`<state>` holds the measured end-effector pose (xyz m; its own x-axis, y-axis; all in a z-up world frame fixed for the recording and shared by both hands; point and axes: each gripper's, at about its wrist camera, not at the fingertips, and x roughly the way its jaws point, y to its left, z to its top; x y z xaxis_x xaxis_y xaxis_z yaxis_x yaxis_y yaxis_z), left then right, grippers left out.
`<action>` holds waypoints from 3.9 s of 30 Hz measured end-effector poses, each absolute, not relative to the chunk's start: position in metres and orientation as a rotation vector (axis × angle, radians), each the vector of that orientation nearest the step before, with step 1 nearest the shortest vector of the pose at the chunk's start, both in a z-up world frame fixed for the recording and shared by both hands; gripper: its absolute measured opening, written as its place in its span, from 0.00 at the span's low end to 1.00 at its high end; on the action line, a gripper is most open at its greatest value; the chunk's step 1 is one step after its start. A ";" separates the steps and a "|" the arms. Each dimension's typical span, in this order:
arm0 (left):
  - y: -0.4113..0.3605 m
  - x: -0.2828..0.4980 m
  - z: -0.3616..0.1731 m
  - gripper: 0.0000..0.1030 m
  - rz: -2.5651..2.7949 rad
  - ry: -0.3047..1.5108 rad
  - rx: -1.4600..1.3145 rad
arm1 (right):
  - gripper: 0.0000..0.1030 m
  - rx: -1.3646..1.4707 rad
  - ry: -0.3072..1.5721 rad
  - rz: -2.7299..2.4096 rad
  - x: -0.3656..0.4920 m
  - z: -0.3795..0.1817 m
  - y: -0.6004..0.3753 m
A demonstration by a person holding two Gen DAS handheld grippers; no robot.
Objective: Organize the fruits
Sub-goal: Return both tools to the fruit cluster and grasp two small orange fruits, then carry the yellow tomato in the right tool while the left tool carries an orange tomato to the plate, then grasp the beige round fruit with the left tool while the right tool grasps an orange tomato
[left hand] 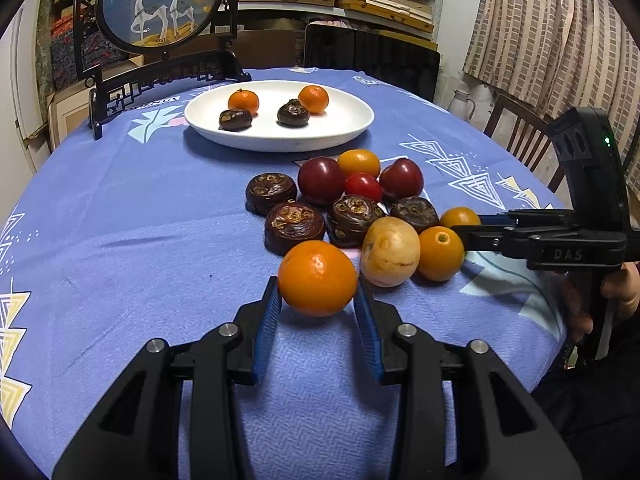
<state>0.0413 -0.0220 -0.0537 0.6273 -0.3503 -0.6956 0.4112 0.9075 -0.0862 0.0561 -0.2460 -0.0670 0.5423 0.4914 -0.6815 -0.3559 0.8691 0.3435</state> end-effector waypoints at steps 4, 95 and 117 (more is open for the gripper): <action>-0.021 0.042 -0.051 0.35 -0.437 0.773 0.078 | 0.36 0.210 0.851 0.510 0.055 -0.066 -0.252; -0.009 0.049 -0.021 0.93 -0.415 0.735 0.062 | 0.87 0.188 0.770 0.580 0.043 -0.024 -0.255; -0.018 0.027 -0.046 0.93 -0.381 0.799 0.088 | 0.35 0.162 0.830 0.608 0.042 -0.062 -0.223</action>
